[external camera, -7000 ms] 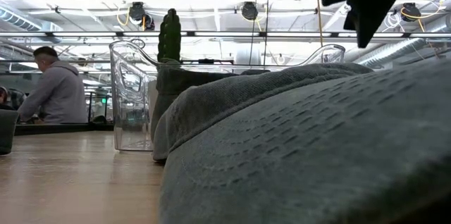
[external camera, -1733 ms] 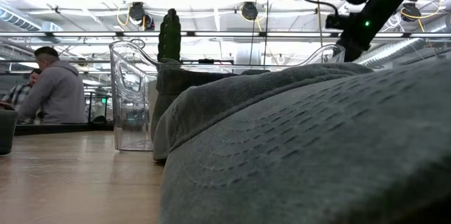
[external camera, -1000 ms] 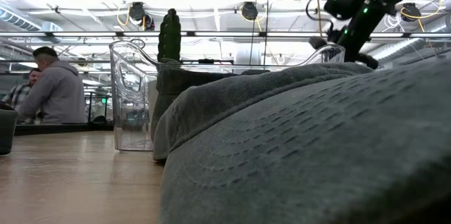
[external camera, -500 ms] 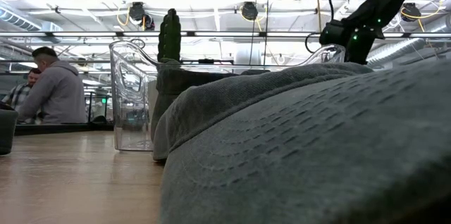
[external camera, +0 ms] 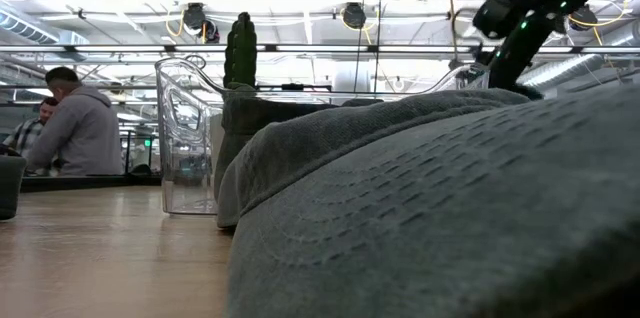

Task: Pick & Place hat
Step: Put the right gray cap into the top transparent bin

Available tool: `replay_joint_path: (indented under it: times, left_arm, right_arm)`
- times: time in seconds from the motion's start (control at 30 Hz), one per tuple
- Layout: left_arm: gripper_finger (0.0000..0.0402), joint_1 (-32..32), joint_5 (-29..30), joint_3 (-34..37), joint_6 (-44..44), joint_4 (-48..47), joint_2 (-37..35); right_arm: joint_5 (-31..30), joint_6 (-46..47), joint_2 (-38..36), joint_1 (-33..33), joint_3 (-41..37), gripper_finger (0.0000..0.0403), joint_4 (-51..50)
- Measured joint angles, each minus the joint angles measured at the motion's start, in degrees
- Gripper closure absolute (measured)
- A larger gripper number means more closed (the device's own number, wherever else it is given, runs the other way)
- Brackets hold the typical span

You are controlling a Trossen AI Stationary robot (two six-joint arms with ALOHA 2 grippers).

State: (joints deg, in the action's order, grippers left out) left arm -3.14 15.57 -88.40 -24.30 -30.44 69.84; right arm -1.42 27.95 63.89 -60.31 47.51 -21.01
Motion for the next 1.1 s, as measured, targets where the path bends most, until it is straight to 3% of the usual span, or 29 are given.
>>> replay_joint_path:
  times: [0.17,0.27,0.6,0.83,1.1]
  left_arm:
    - [0.0289,0.0,0.0,0.0,0.1,-0.3,0.0]
    - [0.0289,0.0,0.1,0.0,0.2,-0.5,0.0]
    - [0.0289,0.0,0.1,0.0,1.5,-1.1,0.0]
    - [0.0289,0.0,0.1,0.0,0.0,-1.1,0.0]
    - [0.0289,0.0,-0.3,0.0,-1.8,-1.1,0.0]
  right_arm:
    - [3.7,6.2,-6.2,0.4,0.0,0.0398,-2.0]
    - [6.0,6.1,-5.9,3.0,0.0,0.0397,-3.0]
    - [3.4,5.6,6.6,5.2,0.0,0.0401,-1.7]
    - [5.7,5.5,13.5,5.2,0.0,0.0401,3.5]
    - [7.3,6.2,7.0,5.2,-0.1,0.0401,1.4]
